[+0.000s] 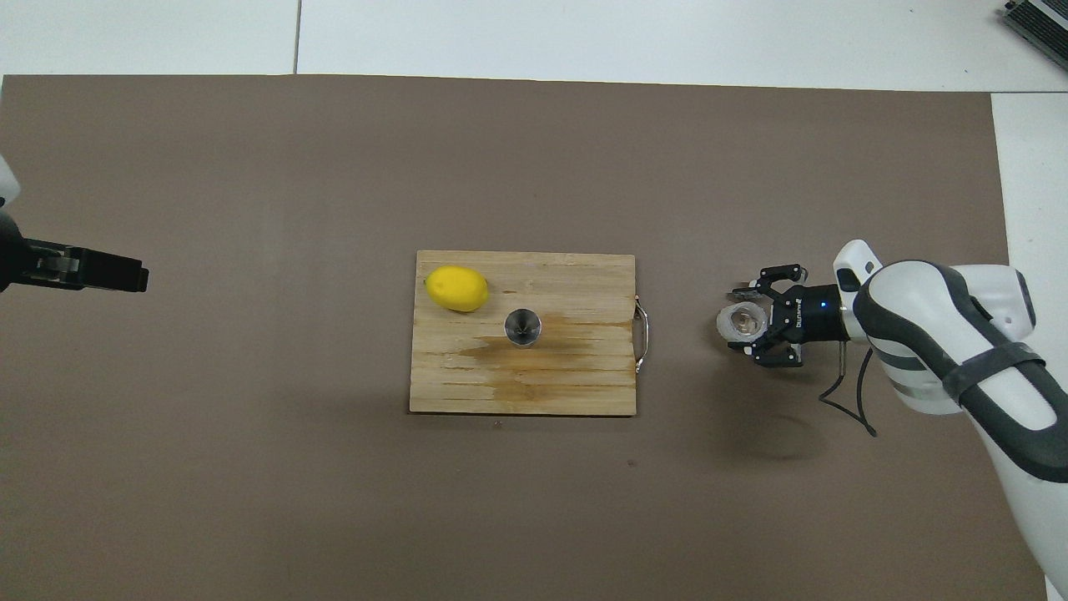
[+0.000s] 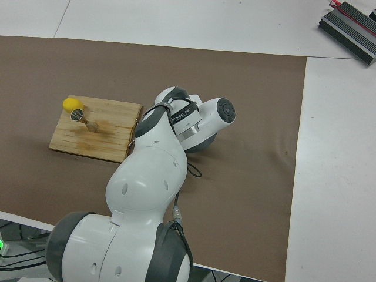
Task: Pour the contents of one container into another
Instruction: 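Close the right gripper around the small white cup, then lift the white cup with the right gripper and carry it above the metal cup, then tilt the white cup with the right gripper to pour into the metal cup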
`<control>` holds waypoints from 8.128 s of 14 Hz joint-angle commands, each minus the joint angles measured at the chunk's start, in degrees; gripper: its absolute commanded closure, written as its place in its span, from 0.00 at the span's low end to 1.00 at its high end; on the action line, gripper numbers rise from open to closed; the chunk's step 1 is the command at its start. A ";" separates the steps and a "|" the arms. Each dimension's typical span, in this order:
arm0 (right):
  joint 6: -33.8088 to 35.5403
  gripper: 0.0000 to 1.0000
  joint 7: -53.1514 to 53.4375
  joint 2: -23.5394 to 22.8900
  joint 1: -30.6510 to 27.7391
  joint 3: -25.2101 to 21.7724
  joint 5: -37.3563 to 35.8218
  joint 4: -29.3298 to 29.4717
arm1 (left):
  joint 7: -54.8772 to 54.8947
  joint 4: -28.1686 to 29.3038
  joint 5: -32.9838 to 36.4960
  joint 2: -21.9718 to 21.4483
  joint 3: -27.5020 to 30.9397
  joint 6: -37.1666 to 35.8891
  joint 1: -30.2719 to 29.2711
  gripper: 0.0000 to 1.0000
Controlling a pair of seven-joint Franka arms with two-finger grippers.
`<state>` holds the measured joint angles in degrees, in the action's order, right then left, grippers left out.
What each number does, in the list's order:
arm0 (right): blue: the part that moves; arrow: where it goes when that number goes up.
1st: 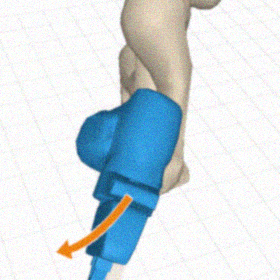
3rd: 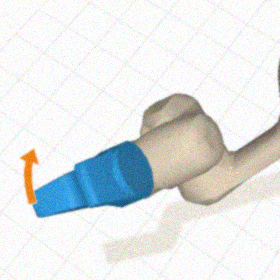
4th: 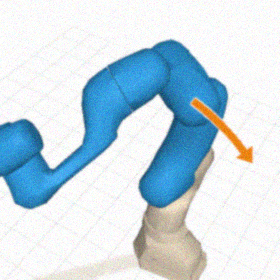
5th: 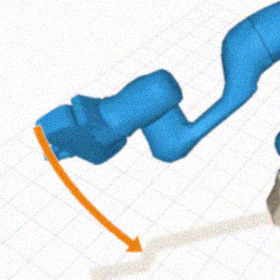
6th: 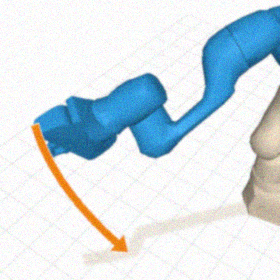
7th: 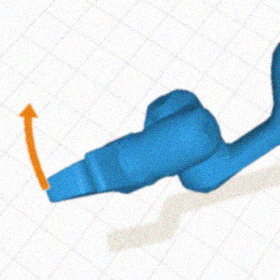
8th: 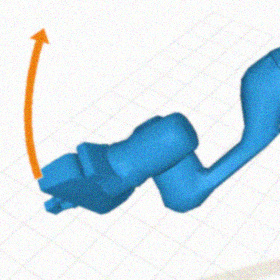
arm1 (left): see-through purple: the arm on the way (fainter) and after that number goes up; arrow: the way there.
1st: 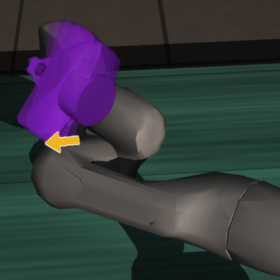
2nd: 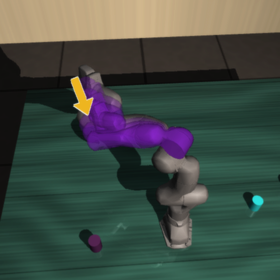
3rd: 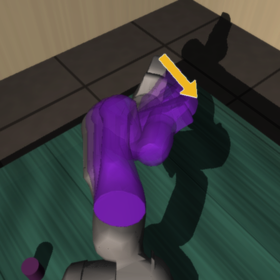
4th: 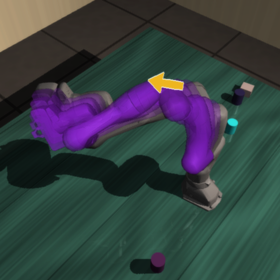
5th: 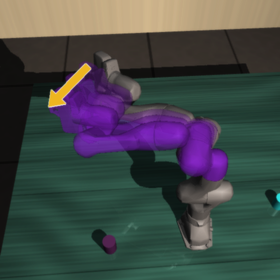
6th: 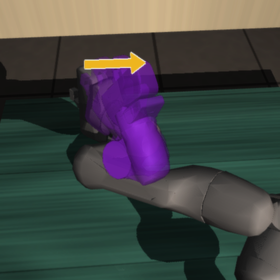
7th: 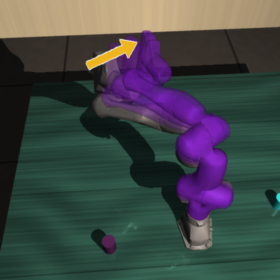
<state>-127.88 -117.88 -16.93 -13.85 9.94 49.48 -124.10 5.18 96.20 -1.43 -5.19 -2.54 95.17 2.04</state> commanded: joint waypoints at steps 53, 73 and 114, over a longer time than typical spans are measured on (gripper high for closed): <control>11.07 1.00 67.43 4.98 36.87 0.79 -49.56 22.32 | -1.66 -1.10 0.20 0.97 0.25 -1.48 0.77 0.00; 9.93 1.00 73.05 2.78 39.77 0.79 -61.25 23.20 | -1.66 -1.02 -1.30 0.97 0.16 -1.57 0.77 0.00; 12.22 1.00 78.07 2.96 44.52 0.79 -77.34 22.23 | -1.75 -0.93 -1.91 1.06 0.16 -1.66 0.77 0.00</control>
<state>-116.75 -41.41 -14.16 30.59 10.53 -26.23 -102.20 4.26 96.20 -2.98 -4.59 -2.75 94.60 2.21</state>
